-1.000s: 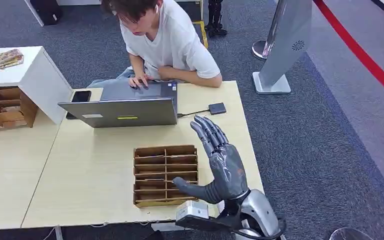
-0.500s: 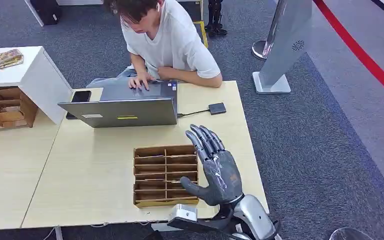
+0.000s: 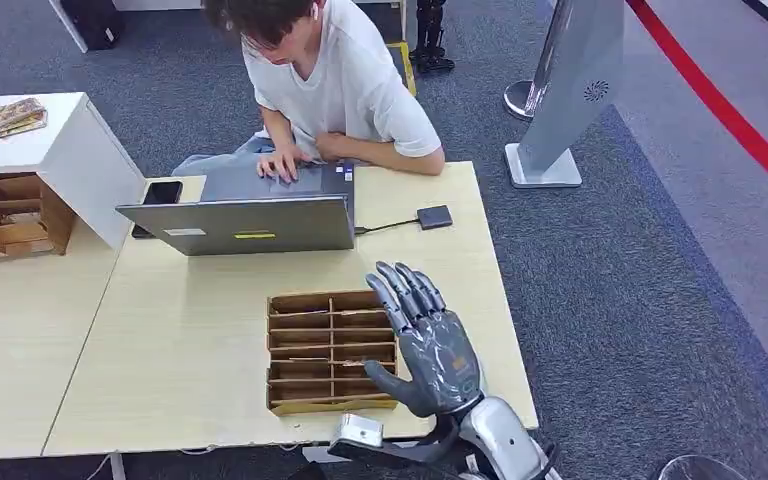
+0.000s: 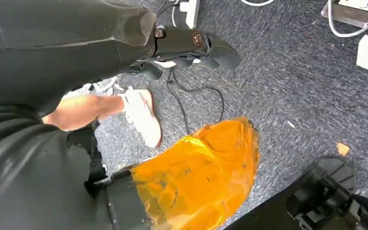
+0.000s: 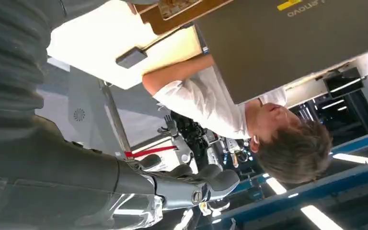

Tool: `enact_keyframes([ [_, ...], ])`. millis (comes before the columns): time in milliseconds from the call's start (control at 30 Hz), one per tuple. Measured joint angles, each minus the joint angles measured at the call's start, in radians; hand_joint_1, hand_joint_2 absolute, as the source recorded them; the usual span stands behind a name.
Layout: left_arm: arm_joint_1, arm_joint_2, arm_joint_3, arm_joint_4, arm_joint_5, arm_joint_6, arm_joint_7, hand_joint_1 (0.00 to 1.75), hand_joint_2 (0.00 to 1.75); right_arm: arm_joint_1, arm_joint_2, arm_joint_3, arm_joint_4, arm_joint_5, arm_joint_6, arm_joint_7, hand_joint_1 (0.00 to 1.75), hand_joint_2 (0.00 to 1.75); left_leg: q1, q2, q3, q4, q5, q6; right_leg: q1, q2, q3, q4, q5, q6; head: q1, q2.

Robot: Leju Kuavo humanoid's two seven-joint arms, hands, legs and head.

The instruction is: Pass the card to the sensor for recognition and then transmit it.

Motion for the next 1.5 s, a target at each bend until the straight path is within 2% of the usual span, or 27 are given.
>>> enact_keyframes([
  [333,0.001,0.004,0.007,0.000,-0.010,-0.010,0.002,0.00,0.00,0.008,-0.042,0.029,0.008,0.071,-0.001,0.008,0.00,1.75,0.000,0.000,0.000,0.000,0.000,0.000,0.000,0.000,0.000,0.000,0.000,0.000,0.000,0.000],
  [633,0.002,0.005,0.021,0.000,-0.014,-0.011,0.002,0.00,0.00,0.008,-0.077,0.063,0.009,0.079,0.031,0.016,0.00,1.75,0.000,0.000,0.000,0.000,0.000,0.000,0.000,0.000,0.000,0.000,0.000,0.000,0.000,0.000],
  [1500,0.002,0.005,0.023,0.000,-0.033,-0.018,0.001,0.00,0.00,-0.007,-0.111,0.124,0.064,0.084,0.070,0.029,0.00,1.75,0.000,0.000,0.000,0.000,0.000,0.000,0.000,0.000,0.000,0.000,0.000,0.000,0.000,0.000],
])
